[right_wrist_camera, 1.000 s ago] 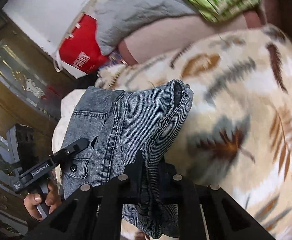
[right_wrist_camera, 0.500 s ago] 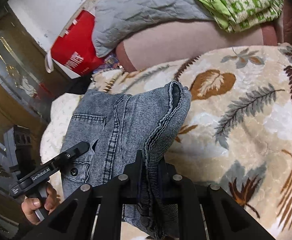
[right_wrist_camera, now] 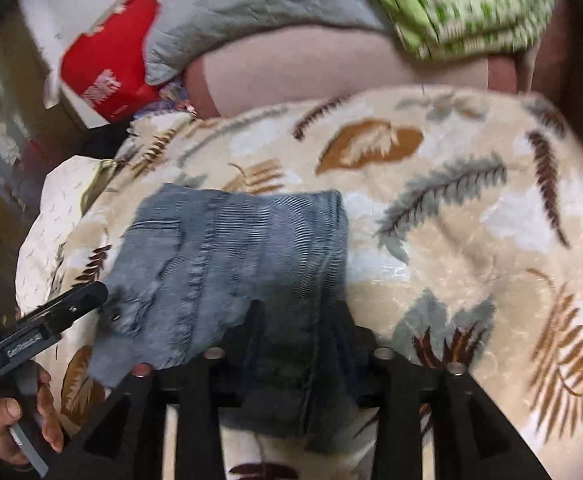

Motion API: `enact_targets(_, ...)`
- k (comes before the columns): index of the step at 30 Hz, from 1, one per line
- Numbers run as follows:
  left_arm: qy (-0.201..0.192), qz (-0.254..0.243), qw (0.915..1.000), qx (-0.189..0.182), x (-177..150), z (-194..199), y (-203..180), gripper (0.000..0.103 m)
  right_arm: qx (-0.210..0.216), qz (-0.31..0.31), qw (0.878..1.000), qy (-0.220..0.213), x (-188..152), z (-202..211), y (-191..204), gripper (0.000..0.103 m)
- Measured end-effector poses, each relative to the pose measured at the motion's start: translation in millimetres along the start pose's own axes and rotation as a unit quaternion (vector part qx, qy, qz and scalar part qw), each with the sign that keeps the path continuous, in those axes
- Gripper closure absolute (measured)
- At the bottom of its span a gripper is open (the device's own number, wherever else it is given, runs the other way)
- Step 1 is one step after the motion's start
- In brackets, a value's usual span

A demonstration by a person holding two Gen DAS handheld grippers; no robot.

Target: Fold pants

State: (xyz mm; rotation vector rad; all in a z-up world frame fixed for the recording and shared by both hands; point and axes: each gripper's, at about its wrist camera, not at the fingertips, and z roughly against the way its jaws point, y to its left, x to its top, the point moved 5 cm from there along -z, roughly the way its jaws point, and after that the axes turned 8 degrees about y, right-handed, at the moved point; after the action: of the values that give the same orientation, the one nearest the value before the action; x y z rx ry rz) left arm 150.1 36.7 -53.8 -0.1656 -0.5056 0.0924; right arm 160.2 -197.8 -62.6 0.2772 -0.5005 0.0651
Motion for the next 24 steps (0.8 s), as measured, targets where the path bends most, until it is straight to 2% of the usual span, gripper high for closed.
enact_targets(2, 0.002, -0.007, 1.0, 0.006, -8.8, -0.1, -2.2, 0.022, -0.02, 0.029, 0.999, -0.008, -11.6, 2.0, 12.3, 0.038)
enact_targets(5, 0.044, -0.028, 0.9974, 0.049, -24.5, -27.8, -5.4, 0.021, -0.047, 0.056, 0.996, 0.047, -31.5, -29.9, 17.6, 0.038)
enact_targets(6, 0.046, -0.029, 0.997, 0.055, -26.4, -33.7, -5.0, 0.021, -0.065, 0.06, 0.993, 0.084, -39.3, -46.4, 13.9, 0.037)
enact_targets(7, 0.038, -0.024, 0.9972, 0.06, -26.2, -32.6, -4.7, 0.021, -0.069, 0.06, 0.992, 0.087, -40.7, -49.4, 13.1, 0.037)
enact_targets(9, 0.029, -0.022, 0.9975, 0.06, -25.5, -21.7, -4.4, 0.021, -0.069, 0.051, 0.993, 0.078, -37.3, -33.6, 13.7, 0.037)
enact_targets(11, 0.021, -0.023, 0.9977, 0.06, -25.5, -8.4, -4.7, 0.021, -0.06, 0.052, 0.996, 0.043, -34.7, -5.8, 15.6, 0.037)
enact_targets(13, -0.012, -0.022, 0.9979, 0.06, -26.1, 12.2, -7.7, 0.021, -0.07, 0.052, 0.996, 0.02, -37.0, 13.9, 14.0, 0.033)
enact_targets(15, -0.035, -0.027, 0.997, 0.063, -29.4, 26.3, -11.9, 0.021, -0.059, 0.043, 0.997, -0.008, -43.8, 34.0, 12.8, 0.027)
enact_targets(19, -0.048, -0.048, 0.9958, 0.062, -43.2, 45.3, -26.9, 0.021, -0.058, 0.038, 0.997, -0.033, -65.5, 50.0, 15.6, 0.027)
enact_targets(24, -0.067, -0.077, 0.9923, 0.071, -57.6, 61.7, -44.6, 0.021, -0.062, 0.039, 0.996, -0.041, -88.5, 53.0, 18.3, 0.027)
